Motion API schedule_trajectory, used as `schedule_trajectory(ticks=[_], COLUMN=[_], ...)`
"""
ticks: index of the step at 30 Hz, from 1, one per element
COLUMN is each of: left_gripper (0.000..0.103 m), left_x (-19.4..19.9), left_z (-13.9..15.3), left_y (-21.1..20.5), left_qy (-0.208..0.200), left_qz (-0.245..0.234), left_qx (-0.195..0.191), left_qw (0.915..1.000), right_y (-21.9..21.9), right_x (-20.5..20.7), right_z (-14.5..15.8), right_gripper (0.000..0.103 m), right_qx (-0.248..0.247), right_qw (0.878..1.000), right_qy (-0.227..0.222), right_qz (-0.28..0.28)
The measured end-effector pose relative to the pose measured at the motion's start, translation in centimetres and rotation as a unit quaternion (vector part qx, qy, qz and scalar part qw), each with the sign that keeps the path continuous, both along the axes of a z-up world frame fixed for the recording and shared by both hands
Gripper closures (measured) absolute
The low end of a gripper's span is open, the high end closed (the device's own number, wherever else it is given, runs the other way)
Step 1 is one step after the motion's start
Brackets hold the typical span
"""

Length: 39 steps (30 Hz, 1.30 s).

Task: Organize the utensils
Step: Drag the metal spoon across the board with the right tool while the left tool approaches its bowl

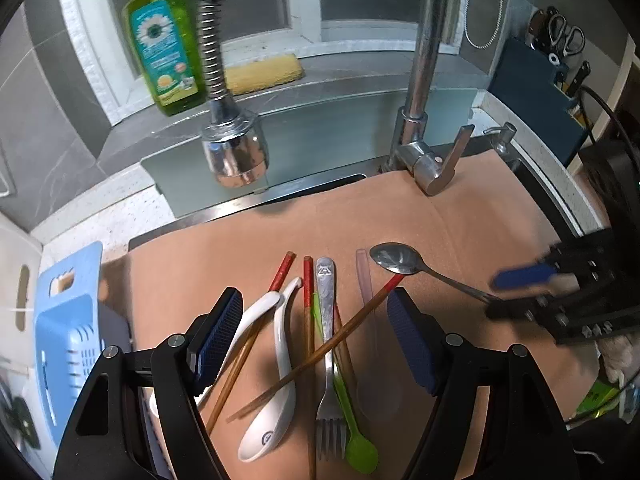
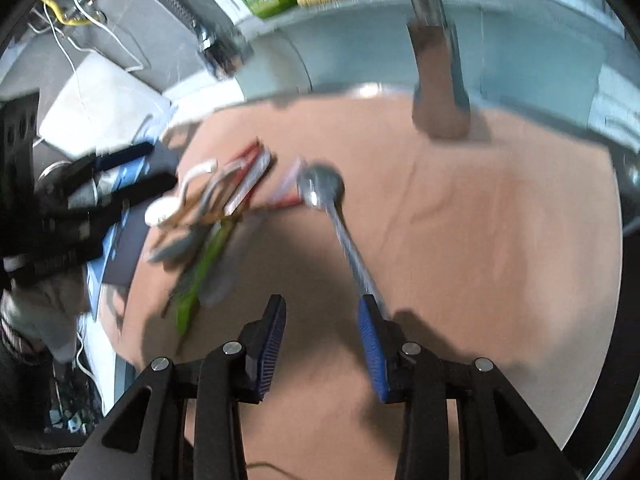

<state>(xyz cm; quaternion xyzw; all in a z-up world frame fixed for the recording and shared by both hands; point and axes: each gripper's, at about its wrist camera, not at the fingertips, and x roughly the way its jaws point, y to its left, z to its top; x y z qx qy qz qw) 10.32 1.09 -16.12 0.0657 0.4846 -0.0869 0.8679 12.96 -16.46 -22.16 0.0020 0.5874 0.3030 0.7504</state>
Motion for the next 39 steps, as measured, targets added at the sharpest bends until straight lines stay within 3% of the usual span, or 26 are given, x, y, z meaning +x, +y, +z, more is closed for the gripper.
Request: schedule_trajectory(ticks=[12, 17, 23, 32, 34, 36, 39], left_gripper=[0.028, 0.028, 0.028, 0.028, 0.034, 0.041, 0.055], left_x=[-1.8, -1.5, -0.8, 1.5, 2.1, 2.9, 4.1], left_z=[0.4, 0.2, -0.1, -1.6, -2.2, -2.8, -3.6], left_y=[2.6, 2.5, 1.2, -3.1, -4.7, -6.4, -8.0], left_qy=[0.000, 0.003, 0.006, 0.030, 0.040, 0.055, 0.076], left_qz=[0.030, 0.029, 0.008, -0.068, -0.097, -0.129, -0.160], left_qx=[-0.010, -0.012, -0.010, 0.011, 0.019, 0.018, 0.009], left_qw=[0.9995, 0.9995, 0.9999, 0.9972, 0.9943, 0.9900, 0.9841], right_y=[4.0, 3.8, 2.3, -0.8, -1.8, -3.1, -4.8], right_x=[2.9, 2.4, 0.7, -4.1, -4.6, -5.2, -6.3], right_z=[-3.4, -3.5, -3.3, -2.8, -2.3, -1.4, -0.2], right_gripper=[0.070, 0.093, 0.096, 0.096, 0.095, 0.077, 0.075], right_qx=[-0.101, -0.127, -0.127, -0.121, -0.116, -0.096, -0.056], right_qw=[0.991, 0.986, 0.982, 0.971, 0.976, 0.985, 0.993], right_qy=[-0.017, -0.026, -0.030, -0.037, -0.035, -0.033, -0.030], right_qz=[0.084, 0.108, 0.135, 0.201, 0.180, 0.142, 0.097])
